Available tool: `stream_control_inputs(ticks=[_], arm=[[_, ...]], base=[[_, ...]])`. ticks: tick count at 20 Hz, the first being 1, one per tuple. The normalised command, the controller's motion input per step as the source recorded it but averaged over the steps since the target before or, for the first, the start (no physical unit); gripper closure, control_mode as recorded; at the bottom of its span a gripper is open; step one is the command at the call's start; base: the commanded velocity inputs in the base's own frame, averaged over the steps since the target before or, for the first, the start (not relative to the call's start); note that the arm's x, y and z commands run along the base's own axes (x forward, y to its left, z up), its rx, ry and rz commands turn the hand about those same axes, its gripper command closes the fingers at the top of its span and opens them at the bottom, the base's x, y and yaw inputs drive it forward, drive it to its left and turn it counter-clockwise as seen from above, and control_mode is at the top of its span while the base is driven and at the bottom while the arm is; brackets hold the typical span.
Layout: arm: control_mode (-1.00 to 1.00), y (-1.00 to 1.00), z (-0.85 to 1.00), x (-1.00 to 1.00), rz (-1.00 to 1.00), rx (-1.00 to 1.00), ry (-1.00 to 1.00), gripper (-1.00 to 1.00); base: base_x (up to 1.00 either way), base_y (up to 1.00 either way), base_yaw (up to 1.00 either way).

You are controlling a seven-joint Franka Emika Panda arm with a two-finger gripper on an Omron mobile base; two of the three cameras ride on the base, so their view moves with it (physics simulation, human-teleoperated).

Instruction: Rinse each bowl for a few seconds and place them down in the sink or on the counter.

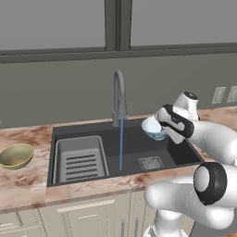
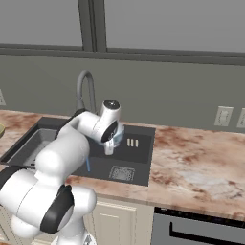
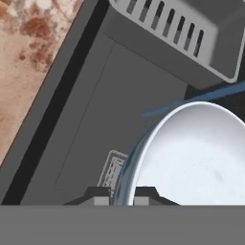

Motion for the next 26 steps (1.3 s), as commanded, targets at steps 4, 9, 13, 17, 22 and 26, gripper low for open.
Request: stream_control_inputs(ticks=[4,9,13,17,22,26], arm=[[-1.0,-0.16,0.14,0.02,-0.2,0.0,0.02,1.0],[-1.0,-0.09,0.1,0.0,-0.22,0.0,0.0,1.0],[-1.0,-0.09,0.08,0.01,-0.21,0.0,0.0,1.0],[-1.0,-0.08,0.07,0.01,-0.22,0.0,0.0,1.0],[-1.0,-0.16,0.1,-0.02,-0.18,0.0,0.0,1.0],[-1.0,-0.2,0.08,-0.05,-0.16,0.0,0.0,1.0]], base=[[0.0,0.0,0.0],[0.0,0.0,0.0],[0.0,0.0,0.0],[0.0,0.0,0.0],[0.0,0.0,0.0],[0.0,0.0,0.0]])
